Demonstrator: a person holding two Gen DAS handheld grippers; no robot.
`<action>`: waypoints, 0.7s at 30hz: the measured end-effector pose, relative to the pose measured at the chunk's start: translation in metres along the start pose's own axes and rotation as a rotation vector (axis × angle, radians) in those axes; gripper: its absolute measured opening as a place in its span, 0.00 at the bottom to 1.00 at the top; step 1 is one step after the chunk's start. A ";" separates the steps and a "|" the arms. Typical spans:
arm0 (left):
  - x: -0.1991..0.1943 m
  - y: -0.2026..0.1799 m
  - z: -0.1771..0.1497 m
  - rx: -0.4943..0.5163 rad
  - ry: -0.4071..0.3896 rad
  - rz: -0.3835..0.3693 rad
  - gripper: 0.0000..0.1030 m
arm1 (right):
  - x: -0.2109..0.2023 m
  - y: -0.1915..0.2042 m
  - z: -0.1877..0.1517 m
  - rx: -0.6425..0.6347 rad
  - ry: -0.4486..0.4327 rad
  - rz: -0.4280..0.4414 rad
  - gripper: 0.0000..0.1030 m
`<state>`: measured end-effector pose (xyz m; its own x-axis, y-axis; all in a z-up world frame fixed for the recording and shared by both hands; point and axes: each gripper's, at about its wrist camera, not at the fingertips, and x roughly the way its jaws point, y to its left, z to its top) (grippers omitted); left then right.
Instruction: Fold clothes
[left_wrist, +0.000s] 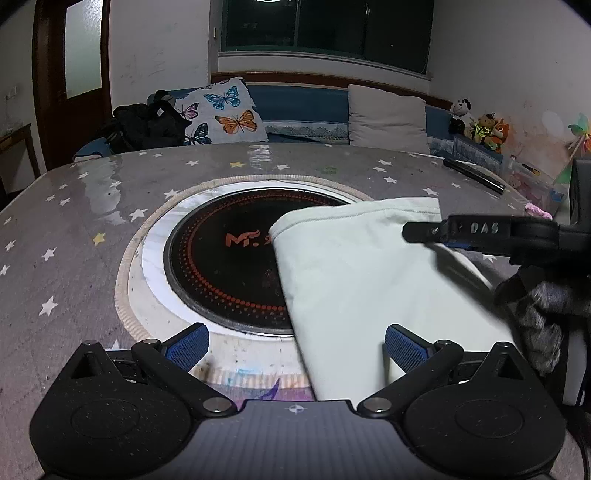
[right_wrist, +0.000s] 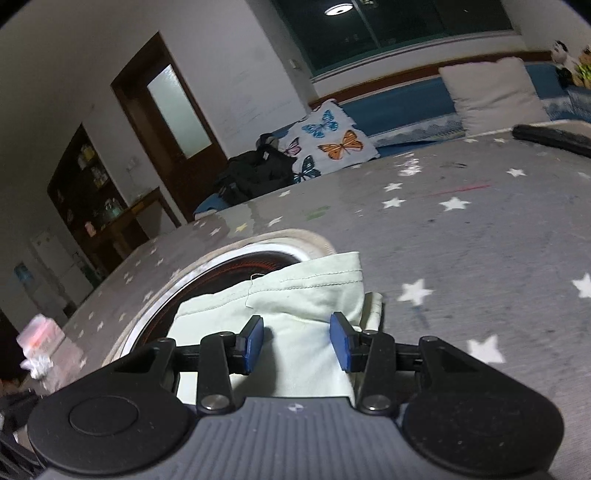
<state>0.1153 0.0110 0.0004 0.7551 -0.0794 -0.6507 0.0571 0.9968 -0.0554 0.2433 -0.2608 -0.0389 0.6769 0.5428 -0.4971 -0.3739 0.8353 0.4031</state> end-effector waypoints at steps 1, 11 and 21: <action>0.001 -0.002 0.001 0.004 -0.002 -0.002 1.00 | 0.001 0.003 0.000 -0.017 0.005 -0.008 0.40; 0.017 -0.022 0.020 0.050 -0.006 -0.022 1.00 | 0.000 0.020 0.022 -0.082 0.013 -0.046 0.39; 0.030 -0.034 0.023 0.088 0.017 -0.033 1.00 | 0.008 0.021 0.031 -0.128 0.040 -0.080 0.38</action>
<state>0.1515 -0.0249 0.0001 0.7409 -0.1119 -0.6622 0.1396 0.9901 -0.0111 0.2600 -0.2415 -0.0105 0.6829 0.4750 -0.5550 -0.3992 0.8789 0.2610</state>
